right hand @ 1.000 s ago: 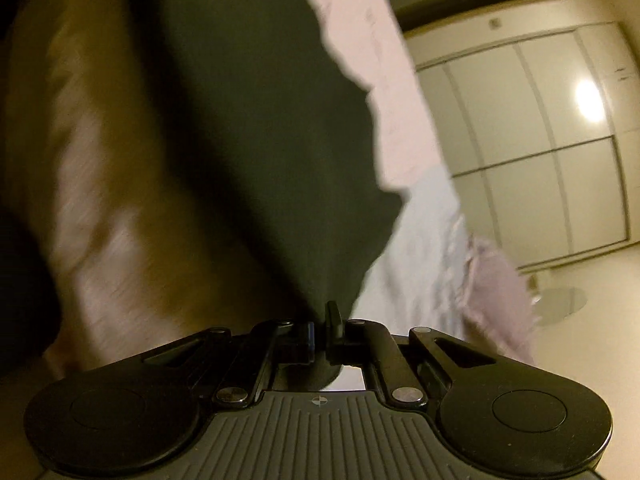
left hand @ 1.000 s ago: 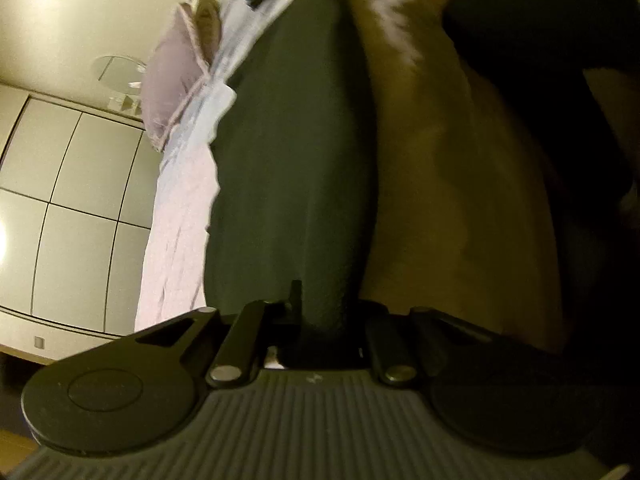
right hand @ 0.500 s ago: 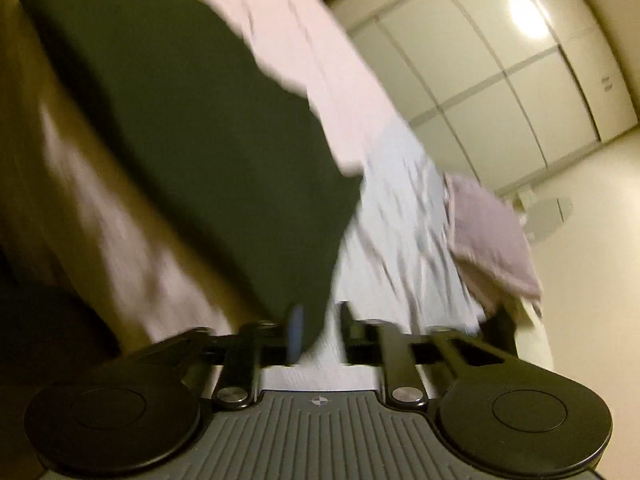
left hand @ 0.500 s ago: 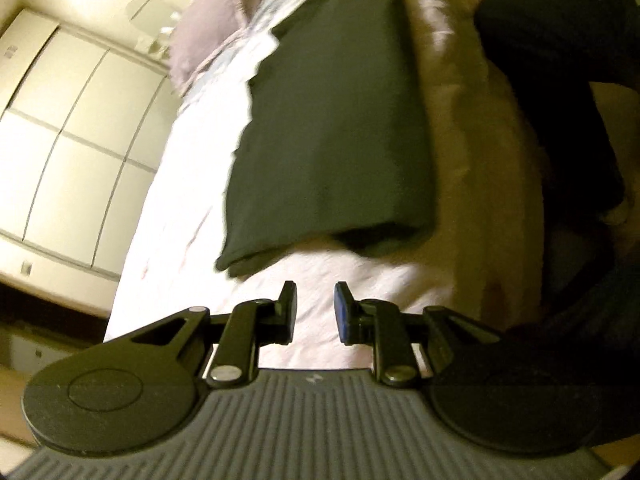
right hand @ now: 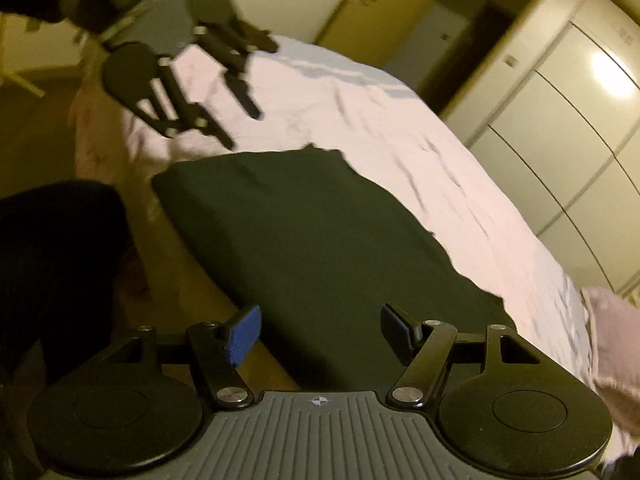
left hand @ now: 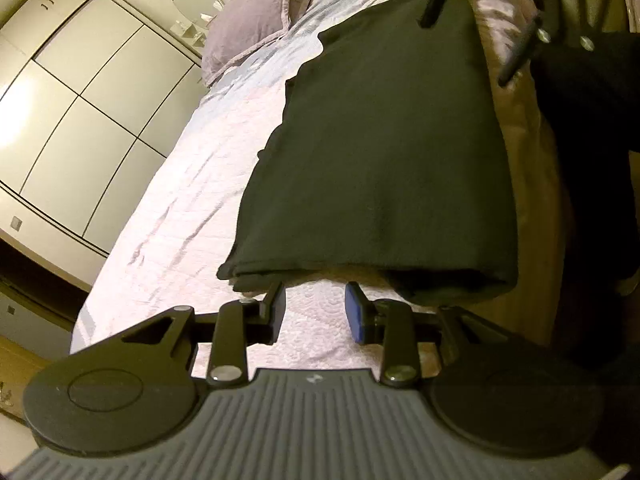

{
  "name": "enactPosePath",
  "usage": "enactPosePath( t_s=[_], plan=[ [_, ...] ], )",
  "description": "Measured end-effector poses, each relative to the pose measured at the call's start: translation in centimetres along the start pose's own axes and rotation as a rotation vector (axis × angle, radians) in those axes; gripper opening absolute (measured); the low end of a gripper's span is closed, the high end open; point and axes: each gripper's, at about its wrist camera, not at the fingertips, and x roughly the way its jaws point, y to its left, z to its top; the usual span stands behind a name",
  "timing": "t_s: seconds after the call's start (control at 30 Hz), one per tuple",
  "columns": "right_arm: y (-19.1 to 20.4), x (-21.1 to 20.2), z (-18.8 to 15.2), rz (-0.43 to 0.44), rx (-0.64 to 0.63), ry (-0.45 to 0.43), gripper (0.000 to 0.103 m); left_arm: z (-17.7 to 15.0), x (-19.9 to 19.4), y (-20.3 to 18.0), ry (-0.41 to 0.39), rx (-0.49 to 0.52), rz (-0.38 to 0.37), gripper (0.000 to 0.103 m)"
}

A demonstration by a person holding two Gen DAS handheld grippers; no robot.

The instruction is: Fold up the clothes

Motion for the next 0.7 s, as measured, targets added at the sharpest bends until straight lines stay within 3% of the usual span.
enactPosePath(
  t_s=[0.13,0.27,0.33,0.47,0.53,0.57,0.63,0.7],
  plan=[
    [1.1,0.3,0.9,0.043,0.006,-0.013,0.068,-0.6,0.4,0.2,-0.006,-0.018,-0.003,0.031],
    [2.0,2.2,1.5,0.07,-0.044,-0.019,0.068,-1.4,0.3,0.6,-0.024,-0.044,-0.001,0.043],
    [2.9,3.5,1.6,0.065,-0.108,-0.017,0.068,-1.9,0.3,0.8,-0.029,-0.033,0.0,0.047],
    [5.9,5.9,2.2,0.021,-0.3,-0.018,0.068,-2.9,0.7,0.6,-0.04,0.044,-0.005,0.065],
    [6.8,7.1,2.2,-0.006,-0.374,-0.016,0.068,-3.3,1.1,0.2,-0.046,0.112,0.0,0.066],
    [6.8,7.5,2.3,-0.005,-0.37,-0.019,0.064,-3.5,1.2,0.1,-0.051,0.14,0.001,0.067],
    [6.0,7.6,2.8,0.013,-0.308,-0.04,0.009,-3.6,1.7,0.2,-0.069,0.182,0.007,0.069],
    [4.3,7.0,3.6,0.036,-0.189,-0.074,0.007,-3.6,2.2,0.5,-0.093,0.219,0.008,0.074]
  ],
)
